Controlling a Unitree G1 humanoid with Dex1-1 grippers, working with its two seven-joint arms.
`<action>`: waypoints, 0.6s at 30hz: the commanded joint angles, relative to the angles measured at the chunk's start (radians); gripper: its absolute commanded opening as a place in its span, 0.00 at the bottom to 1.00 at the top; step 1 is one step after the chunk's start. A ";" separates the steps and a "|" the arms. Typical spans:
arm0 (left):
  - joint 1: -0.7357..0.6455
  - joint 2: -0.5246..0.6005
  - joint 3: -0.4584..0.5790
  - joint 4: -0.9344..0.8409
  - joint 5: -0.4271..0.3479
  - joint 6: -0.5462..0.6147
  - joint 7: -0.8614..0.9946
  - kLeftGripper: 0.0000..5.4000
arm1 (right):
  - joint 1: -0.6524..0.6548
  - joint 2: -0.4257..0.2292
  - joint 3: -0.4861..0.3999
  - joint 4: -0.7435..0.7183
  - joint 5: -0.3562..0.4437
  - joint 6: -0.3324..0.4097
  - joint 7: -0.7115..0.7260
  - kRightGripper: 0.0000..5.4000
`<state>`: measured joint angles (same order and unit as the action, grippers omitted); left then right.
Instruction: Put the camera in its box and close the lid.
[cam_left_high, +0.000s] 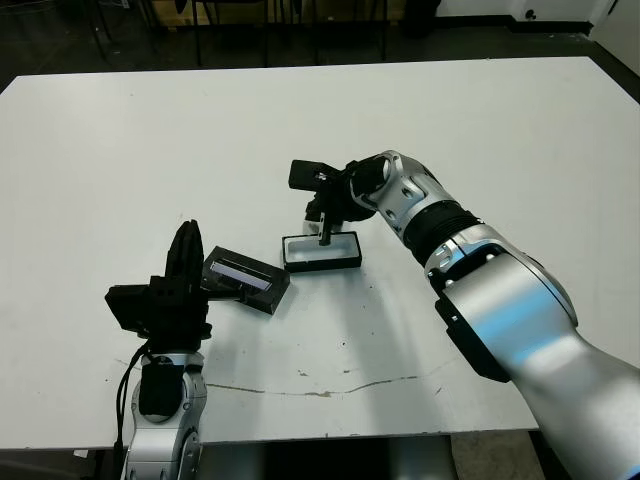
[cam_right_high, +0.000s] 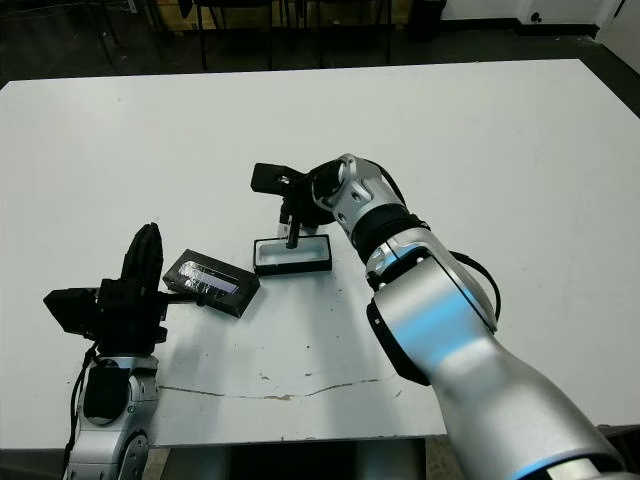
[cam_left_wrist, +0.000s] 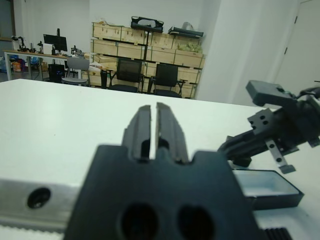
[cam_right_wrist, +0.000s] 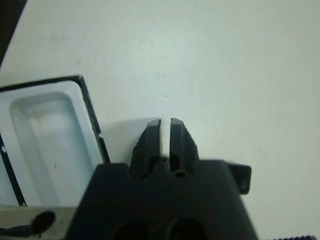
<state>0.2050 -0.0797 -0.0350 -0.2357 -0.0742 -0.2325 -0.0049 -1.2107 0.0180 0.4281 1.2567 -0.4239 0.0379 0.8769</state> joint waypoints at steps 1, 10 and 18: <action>0.015 0.002 0.001 0.007 0.012 0.006 0.007 0.00 | 0.016 -0.018 0.006 0.004 -0.007 -0.017 0.006 0.00; 0.014 -0.001 0.000 0.006 0.009 0.006 0.008 0.00 | 0.027 -0.046 0.014 0.005 -0.017 -0.043 0.008 0.00; 0.013 -0.005 0.001 0.000 0.005 0.017 0.011 0.00 | 0.033 -0.067 0.018 0.010 -0.027 -0.030 0.020 0.00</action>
<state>0.2049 -0.0811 -0.0356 -0.2381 -0.0635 -0.2319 0.0010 -1.2001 -0.0397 0.4403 1.2574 -0.4440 -0.0063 0.8897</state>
